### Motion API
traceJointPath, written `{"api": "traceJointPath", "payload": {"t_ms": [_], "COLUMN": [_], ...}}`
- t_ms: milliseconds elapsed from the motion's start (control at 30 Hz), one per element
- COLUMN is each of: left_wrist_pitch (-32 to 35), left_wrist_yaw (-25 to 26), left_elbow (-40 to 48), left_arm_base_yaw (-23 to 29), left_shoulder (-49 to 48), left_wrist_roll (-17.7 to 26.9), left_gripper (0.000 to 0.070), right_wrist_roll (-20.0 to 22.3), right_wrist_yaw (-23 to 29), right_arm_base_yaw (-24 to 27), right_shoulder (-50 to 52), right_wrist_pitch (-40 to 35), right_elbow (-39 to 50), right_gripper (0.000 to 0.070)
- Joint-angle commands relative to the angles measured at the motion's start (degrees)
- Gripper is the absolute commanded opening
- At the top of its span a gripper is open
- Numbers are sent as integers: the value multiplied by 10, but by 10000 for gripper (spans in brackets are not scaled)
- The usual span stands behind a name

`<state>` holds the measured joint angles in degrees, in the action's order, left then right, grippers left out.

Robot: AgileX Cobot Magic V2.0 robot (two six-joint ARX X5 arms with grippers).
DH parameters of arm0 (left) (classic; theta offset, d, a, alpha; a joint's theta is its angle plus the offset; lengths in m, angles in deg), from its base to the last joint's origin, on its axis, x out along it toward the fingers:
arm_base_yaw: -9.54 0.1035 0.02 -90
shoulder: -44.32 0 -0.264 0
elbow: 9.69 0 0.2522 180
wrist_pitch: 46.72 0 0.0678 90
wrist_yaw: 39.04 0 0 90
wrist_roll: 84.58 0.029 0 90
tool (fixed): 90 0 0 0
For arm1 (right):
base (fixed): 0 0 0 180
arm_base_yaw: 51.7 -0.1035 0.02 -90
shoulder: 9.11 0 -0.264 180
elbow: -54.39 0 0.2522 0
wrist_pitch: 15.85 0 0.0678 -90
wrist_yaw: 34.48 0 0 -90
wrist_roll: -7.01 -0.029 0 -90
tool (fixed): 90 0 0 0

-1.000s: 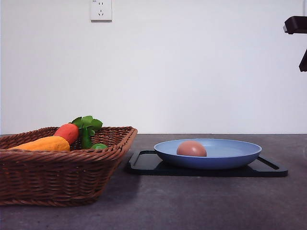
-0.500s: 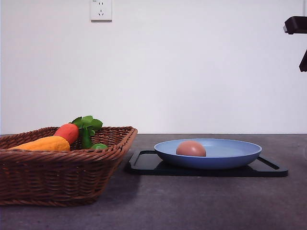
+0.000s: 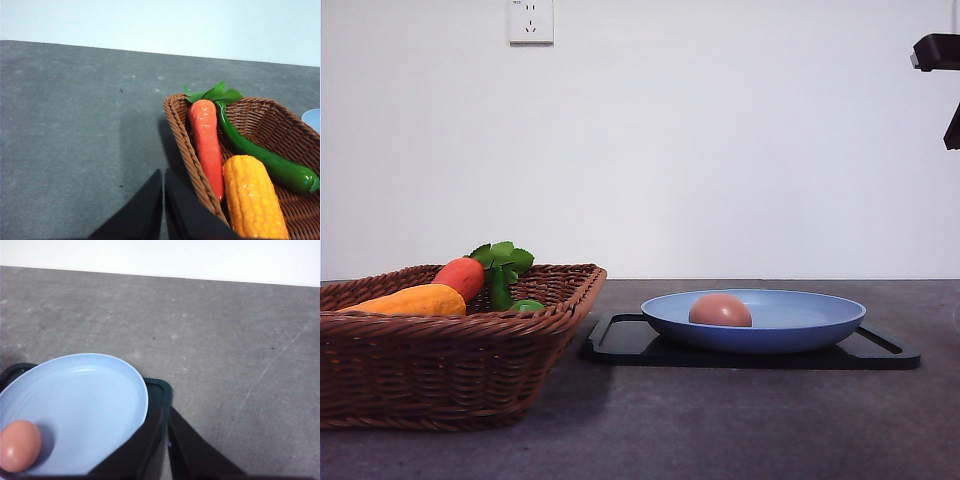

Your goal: Transfer egg from basket to plate and serve

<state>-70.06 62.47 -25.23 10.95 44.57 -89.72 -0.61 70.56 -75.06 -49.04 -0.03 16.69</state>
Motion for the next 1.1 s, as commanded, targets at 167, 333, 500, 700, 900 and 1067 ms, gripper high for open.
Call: {"api": "traceJointPath", "payload": {"t_ms": [167,333,500,700,900,1067], "left_wrist_pitch": [5,6,6,6,6,6], "left_wrist_yaw": [-1,-1,-1,-1,-1,-1], "left_elbow": [16,16,16,16,16,16], "left_arm_base_yaw": [0,0,0,0,0,0], "left_shoulder": [-1,-1,-1,-1,-1,-1], "left_wrist_roll": [-1,-1,-1,-1,-1,-1], "left_gripper": [0,0,0,0,0,0], "right_wrist_roll": [69,71,70,68,68,66], "right_wrist_yaw": [2,-94,-164,-224,-245,-245], "right_arm_base_yaw": [36,110,182,236,253,253], "right_shoulder": [127,244,323,387,397,397], "right_wrist_pitch": [16,1,1,2,29,79], "right_elbow": [43,118,182,227,232,232], "right_gripper": [0,0,0,0,0,0]}}
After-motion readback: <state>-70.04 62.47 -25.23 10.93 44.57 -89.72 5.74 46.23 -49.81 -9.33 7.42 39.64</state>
